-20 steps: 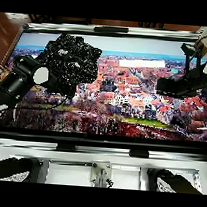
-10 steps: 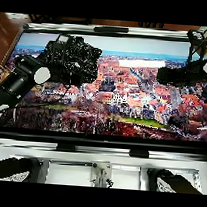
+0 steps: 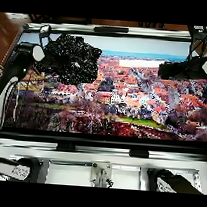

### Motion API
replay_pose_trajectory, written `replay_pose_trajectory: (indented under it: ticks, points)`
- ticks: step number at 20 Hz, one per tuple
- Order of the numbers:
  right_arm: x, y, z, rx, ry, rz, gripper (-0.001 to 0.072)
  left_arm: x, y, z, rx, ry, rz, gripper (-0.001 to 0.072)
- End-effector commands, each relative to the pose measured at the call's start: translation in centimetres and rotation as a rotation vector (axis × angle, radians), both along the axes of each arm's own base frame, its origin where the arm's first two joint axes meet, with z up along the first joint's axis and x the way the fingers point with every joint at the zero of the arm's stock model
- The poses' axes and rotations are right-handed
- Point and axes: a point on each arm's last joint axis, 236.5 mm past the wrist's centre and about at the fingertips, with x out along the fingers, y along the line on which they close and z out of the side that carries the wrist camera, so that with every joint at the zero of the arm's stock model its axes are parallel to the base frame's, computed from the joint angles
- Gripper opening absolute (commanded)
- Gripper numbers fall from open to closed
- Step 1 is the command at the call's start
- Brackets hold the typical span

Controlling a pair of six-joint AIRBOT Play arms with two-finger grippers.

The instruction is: Fold the shirts.

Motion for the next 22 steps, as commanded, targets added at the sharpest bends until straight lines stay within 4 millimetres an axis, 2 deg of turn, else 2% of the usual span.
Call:
replay_pose_trajectory:
  ticks: [1,3,5,7,9,10,11,12,13,14,15,17,18,19,20,21,22]
  points:
    - [-0.1,0.2,-1.4,-0.004,0.049,0.013,0.0440,0.1,3.1,-7.1,-0.113,0.268,0.090,0.0619]
    - [-0.7,0.2,-3.1,-0.017,0.123,0.020,0.0440,-0.2,3.3,-9.9,-0.124,0.326,0.102,0.0619]
    - [-1.1,0.1,-4.2,-0.028,0.172,0.027,0.0440,0.2,3.3,-11.7,-0.124,0.338,0.109,0.0618]
    - [-1.0,0.1,-4.2,-0.027,0.168,0.027,0.0441,1.1,3.1,-12.6,-0.132,0.318,0.119,0.0613]
    - [-1.1,0.1,-4.3,-0.028,0.172,0.027,0.0441,2.4,2.4,-12.8,-0.174,0.274,0.132,0.0593]
    - [-1.1,0.1,-4.3,-0.027,0.172,0.027,0.0441,3.0,2.0,-12.5,-0.204,0.252,0.138,0.0487]
    - [-1.1,0.1,-4.3,-0.027,0.172,0.027,0.0441,3.5,1.6,-12.1,-0.220,0.225,0.127,0.0115]
    - [-1.0,0.1,-4.2,-0.027,0.168,0.027,0.0440,3.8,1.1,-11.3,-0.226,0.198,0.091,0.0051]
    - [-1.1,0.1,-3.8,-0.024,0.159,0.024,0.0438,4.4,0.7,-9.8,-0.232,0.159,0.058,0.0051]
    - [-1.1,0.1,-2.8,-0.013,0.128,0.012,0.0429,5.1,0.1,-7.3,-0.228,0.099,0.008,0.0051]
    - [-1.1,0.0,-1.1,-0.006,0.068,0.003,0.0421,5.7,-0.8,-3.4,-0.193,0.002,-0.088,0.0051]
    - [-1.5,-1.1,3.5,-0.026,-0.088,-0.014,0.0422,5.1,-4.2,7.1,-0.095,-0.237,-0.307,0.0051]
    - [-2.0,-1.9,6.4,-0.046,-0.182,-0.028,0.0422,3.7,-6.5,12.9,-0.086,-0.354,-0.374,0.0051]
    - [-2.8,-2.6,9.1,-0.061,-0.268,-0.044,0.0422,1.2,-9.1,19.0,-0.104,-0.468,-0.429,0.0051]
    - [-4.0,-3.5,12.0,-0.073,-0.359,-0.064,0.0422,-1.8,-11.3,23.8,-0.122,-0.555,-0.477,0.0051]
    - [-5.4,-4.1,14.6,-0.080,-0.437,-0.081,0.0422,-5.6,-13.6,27.6,-0.145,-0.617,-0.536,0.0051]
    - [-7.1,-4.9,17.0,-0.093,-0.514,-0.098,0.0422,-9.1,-15.7,30.0,-0.183,-0.641,-0.587,0.0051]
